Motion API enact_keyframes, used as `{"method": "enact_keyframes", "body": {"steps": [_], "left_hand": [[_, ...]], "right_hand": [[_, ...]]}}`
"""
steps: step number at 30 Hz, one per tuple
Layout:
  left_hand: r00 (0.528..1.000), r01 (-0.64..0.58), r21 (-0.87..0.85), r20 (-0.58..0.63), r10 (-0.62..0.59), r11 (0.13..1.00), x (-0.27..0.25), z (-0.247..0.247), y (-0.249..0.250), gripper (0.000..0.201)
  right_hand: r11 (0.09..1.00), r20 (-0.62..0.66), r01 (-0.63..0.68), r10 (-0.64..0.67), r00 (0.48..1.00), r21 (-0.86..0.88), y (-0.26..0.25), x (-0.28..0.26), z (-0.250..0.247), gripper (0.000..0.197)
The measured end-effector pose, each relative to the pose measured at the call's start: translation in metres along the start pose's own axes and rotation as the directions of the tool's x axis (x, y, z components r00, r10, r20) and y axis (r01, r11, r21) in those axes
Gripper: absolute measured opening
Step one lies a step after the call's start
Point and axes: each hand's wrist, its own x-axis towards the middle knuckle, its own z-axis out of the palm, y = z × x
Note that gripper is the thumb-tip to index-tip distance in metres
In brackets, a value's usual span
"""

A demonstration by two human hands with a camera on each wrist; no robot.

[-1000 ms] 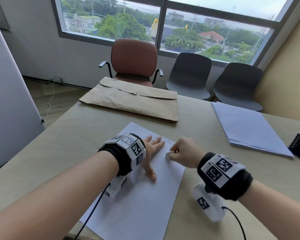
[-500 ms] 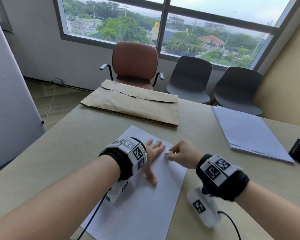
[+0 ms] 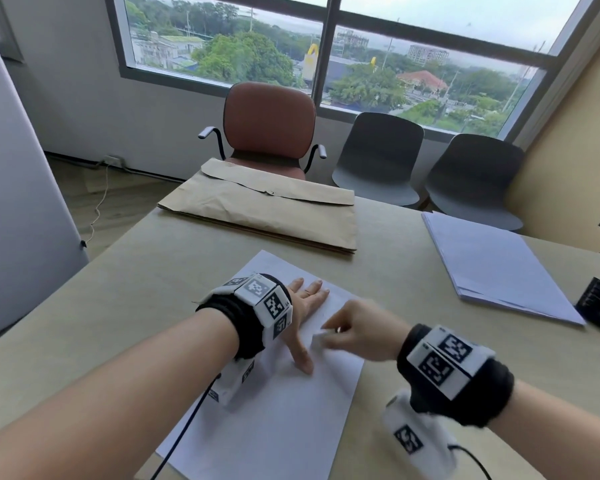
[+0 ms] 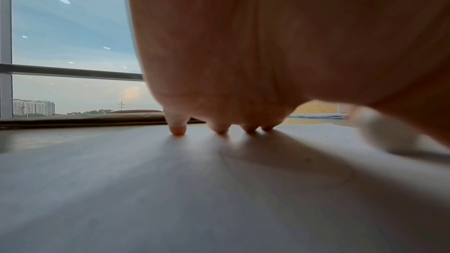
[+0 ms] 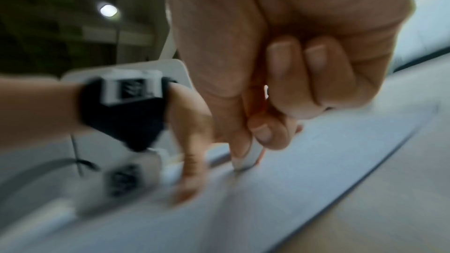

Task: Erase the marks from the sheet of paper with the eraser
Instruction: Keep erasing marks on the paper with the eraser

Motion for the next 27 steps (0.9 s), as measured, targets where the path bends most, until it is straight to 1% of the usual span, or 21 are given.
{"method": "enact_keyframes", "body": {"steps": [2,3,4,6,8,10,12,13,14,15,17,18,19,20,21,24,25,26,27], "left_hand": [[1.000,0.005,-0.010,-0.001,-0.005,1.000,-0.002,-0.001,0.001,0.128],[1.000,0.005,-0.012,0.000,-0.005,1.000,-0.002,-0.001,0.002,0.128],[1.000,0.006,-0.007,0.000,-0.006,1.000,-0.002,-0.001,0.002,0.128],[1.000,0.004,0.012,-0.003,-0.004,1.000,-0.001,0.000,0.002,0.129],[1.000,0.002,0.021,0.004,-0.002,1.000,0.002,0.001,0.000,0.133],[1.000,0.008,0.033,0.027,-0.009,0.999,0.002,0.001,0.000,0.137],[0.999,0.018,0.040,0.031,-0.020,0.999,0.002,0.000,0.001,0.138],[0.999,0.018,0.035,0.028,-0.019,0.999,0.001,0.001,0.002,0.138],[1.000,0.016,0.031,0.025,-0.017,0.999,0.001,0.001,0.002,0.138],[1.000,0.014,0.030,0.022,-0.014,0.999,0.001,0.001,0.001,0.138],[1.000,0.006,0.025,0.019,-0.007,1.000,0.001,0.001,0.000,0.139],[1.000,0.005,0.021,0.019,-0.005,1.000,0.002,0.002,0.000,0.139],[1.000,0.004,0.017,0.020,-0.004,1.000,0.002,0.002,0.000,0.139],[1.000,0.002,0.014,0.023,-0.002,1.000,0.002,0.001,0.000,0.139],[1.000,0.001,0.011,0.028,-0.001,1.000,0.001,0.001,0.000,0.139],[0.999,0.011,0.002,0.036,-0.011,1.000,0.000,0.000,0.000,0.138],[0.999,0.013,0.002,0.036,-0.013,1.000,0.000,0.000,0.000,0.138],[0.999,0.013,0.006,0.035,-0.014,1.000,0.000,0.000,0.001,0.138],[0.999,0.011,0.010,0.033,-0.011,1.000,0.000,0.000,0.000,0.138]], "right_hand": [[0.997,-0.127,-0.065,0.061,0.990,-0.031,0.005,0.011,-0.007,0.026],[0.996,-0.157,-0.078,0.072,0.985,-0.035,0.004,0.012,-0.006,0.025],[0.997,-0.151,-0.063,0.056,0.987,-0.044,0.001,0.008,-0.002,0.028],[0.998,-0.054,0.030,-0.033,0.998,-0.058,-0.009,-0.006,0.009,0.039],[0.995,0.019,0.094,-0.094,0.995,-0.023,-0.012,-0.015,0.014,0.038],[0.997,-0.003,0.065,-0.066,0.998,-0.029,-0.006,-0.008,0.007,0.033],[1.000,-0.103,-0.008,0.006,0.995,-0.019,0.002,0.005,0.000,0.029],[1.000,-0.149,-0.027,0.026,0.988,-0.008,0.003,0.008,0.000,0.026],[1.000,-0.169,-0.026,0.024,0.985,-0.009,0.003,0.008,0.002,0.024],[1.000,-0.161,-0.003,-0.002,0.987,-0.028,-0.001,0.003,0.006,0.023],[0.994,-0.081,0.096,-0.099,0.992,-0.048,-0.011,-0.013,0.017,0.027],[0.992,-0.034,0.125,-0.126,0.991,-0.029,-0.014,-0.020,0.021,0.027],[0.992,0.000,0.125,-0.125,0.992,-0.009,-0.013,-0.022,0.021,0.027],[0.994,0.002,0.112,-0.112,0.994,-0.014,-0.011,-0.020,0.017,0.028],[0.995,-0.026,0.090,-0.091,0.996,-0.032,-0.007,-0.014,0.012,0.029],[0.998,-0.170,-0.017,0.007,0.985,-0.062,0.006,0.006,0.001,0.025],[0.998,-0.188,-0.017,0.007,0.982,-0.053,0.006,0.006,0.002,0.025],[0.999,-0.178,0.018,-0.026,0.984,-0.050,0.004,0.002,0.004,0.024],[0.995,-0.138,0.077,-0.084,0.987,-0.057,-0.001,-0.005,0.009,0.023]]}}
